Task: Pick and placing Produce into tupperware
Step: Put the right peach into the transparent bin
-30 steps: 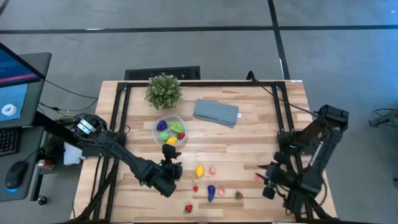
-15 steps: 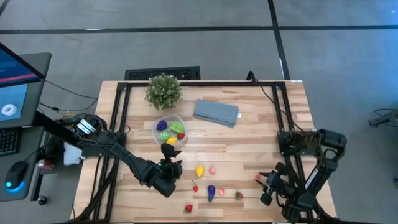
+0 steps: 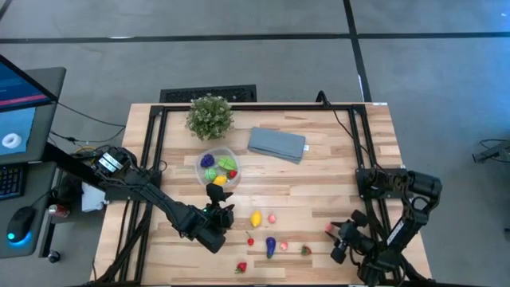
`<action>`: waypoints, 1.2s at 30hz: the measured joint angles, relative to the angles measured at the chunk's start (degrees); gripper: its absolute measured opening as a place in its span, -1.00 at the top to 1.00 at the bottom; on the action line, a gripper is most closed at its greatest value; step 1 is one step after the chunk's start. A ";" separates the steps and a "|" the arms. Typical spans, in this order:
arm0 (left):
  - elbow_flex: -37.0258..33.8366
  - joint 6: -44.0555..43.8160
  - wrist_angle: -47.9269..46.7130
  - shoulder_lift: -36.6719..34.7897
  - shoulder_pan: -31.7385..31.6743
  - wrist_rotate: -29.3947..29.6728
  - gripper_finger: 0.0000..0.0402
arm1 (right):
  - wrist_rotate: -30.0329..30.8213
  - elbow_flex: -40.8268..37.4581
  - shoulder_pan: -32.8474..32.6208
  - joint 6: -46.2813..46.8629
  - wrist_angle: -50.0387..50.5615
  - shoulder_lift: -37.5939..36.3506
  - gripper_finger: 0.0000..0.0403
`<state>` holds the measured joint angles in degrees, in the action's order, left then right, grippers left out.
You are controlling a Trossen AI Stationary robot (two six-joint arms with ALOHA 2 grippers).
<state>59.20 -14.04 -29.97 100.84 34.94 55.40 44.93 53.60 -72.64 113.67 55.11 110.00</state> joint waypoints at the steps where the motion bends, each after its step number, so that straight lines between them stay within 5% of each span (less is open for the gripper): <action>1: 0.00 0.00 0.01 0.00 0.00 0.00 -0.15 | -0.63 0.00 0.02 0.04 0.07 0.00 -0.05; 21: 0.02 0.15 1.00 0.00 0.00 0.04 -0.15 | -4.40 0.00 1.28 0.43 -0.79 0.00 -0.03; 36: 0.02 0.15 1.00 0.00 0.00 0.17 -0.15 | -4.35 0.00 3.41 -3.13 -2.01 0.00 0.25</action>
<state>59.22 -13.89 -28.97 100.84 34.94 55.56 40.58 53.60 -69.23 110.54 53.10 110.00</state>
